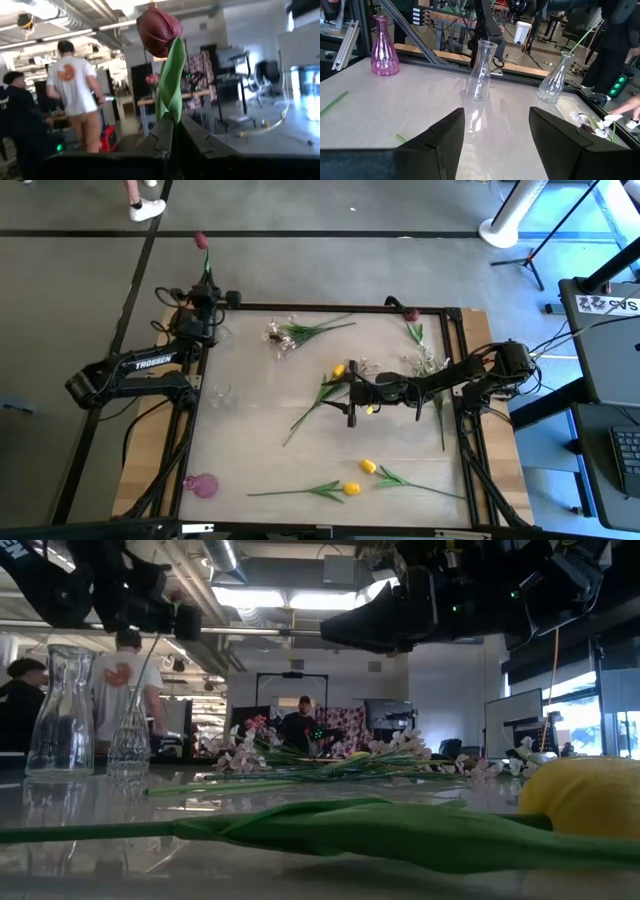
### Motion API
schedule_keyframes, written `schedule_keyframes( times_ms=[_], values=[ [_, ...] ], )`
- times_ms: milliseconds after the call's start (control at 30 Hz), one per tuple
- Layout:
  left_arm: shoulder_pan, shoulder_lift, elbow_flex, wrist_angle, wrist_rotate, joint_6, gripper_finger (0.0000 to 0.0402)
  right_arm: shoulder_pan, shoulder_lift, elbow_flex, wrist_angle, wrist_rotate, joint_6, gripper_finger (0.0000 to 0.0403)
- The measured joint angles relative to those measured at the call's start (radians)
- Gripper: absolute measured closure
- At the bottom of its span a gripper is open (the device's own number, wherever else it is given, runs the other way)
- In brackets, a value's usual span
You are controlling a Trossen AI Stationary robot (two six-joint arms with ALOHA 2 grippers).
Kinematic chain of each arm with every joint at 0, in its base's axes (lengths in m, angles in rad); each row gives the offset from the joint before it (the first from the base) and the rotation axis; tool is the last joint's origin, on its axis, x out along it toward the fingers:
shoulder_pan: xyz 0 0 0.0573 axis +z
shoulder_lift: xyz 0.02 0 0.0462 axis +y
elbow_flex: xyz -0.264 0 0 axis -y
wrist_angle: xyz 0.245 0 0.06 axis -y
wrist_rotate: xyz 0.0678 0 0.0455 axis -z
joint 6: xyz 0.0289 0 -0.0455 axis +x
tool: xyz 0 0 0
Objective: Sort flowers into vase by color
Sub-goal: Put the bottom red flower into the top transparent vase
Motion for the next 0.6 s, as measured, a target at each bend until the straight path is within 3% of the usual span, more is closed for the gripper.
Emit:
schedule_keyframes(
  times_ms=[267,600],
  values=[
    [-0.037,-0.001,0.0,-0.042,-0.192,0.001,0.0356,0.0,0.0,0.0,-0.017,0.0,0.007,0.018],
    [-0.161,-0.002,0.0,-0.236,-0.377,-0.056,0.0312,0.0,0.0,0.0,-0.031,0.0,0.036,0.018]
  ],
)
